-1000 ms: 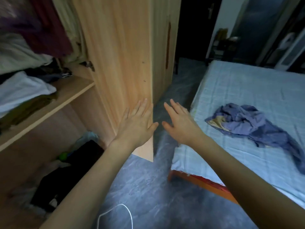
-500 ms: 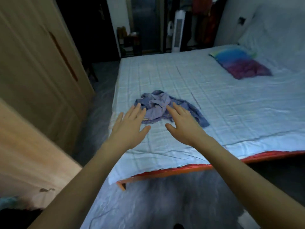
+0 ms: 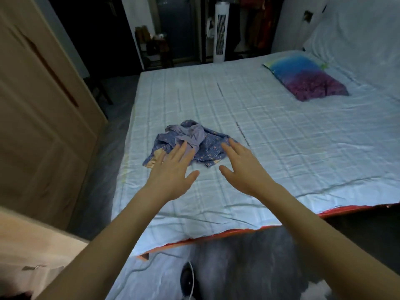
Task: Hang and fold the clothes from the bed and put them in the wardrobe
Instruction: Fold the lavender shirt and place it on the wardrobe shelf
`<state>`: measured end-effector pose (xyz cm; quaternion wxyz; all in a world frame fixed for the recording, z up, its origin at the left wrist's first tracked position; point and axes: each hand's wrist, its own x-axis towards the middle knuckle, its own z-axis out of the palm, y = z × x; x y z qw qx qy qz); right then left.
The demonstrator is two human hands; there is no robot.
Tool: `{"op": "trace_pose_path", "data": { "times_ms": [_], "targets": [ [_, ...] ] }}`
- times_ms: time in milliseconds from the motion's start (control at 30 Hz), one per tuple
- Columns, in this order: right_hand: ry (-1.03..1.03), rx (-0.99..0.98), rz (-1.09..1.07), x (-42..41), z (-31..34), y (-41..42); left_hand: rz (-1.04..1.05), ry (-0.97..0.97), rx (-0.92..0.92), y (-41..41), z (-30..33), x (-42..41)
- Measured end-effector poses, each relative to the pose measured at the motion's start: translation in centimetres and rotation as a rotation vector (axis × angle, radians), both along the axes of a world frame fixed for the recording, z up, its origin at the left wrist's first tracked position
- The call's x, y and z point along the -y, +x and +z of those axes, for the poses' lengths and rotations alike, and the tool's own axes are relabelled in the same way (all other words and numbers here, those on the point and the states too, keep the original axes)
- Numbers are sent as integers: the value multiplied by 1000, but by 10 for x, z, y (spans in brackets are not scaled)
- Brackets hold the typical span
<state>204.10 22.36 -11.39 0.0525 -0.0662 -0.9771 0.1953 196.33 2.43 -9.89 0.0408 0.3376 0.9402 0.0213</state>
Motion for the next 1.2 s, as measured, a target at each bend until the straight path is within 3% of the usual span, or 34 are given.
{"op": "trace_pose_path", "data": {
  "times_ms": [333,567,1200],
  "targets": [
    [39,25,110,-7,-33,-138,79,-5,91,-131,-38,-4],
    [36,159,93,-16,-64,-238,76,-64,169,-238,-67,-12],
    [-44,410,92,-68,-137,-400,51,-157,381,-413,-181,-72]
  ]
}}
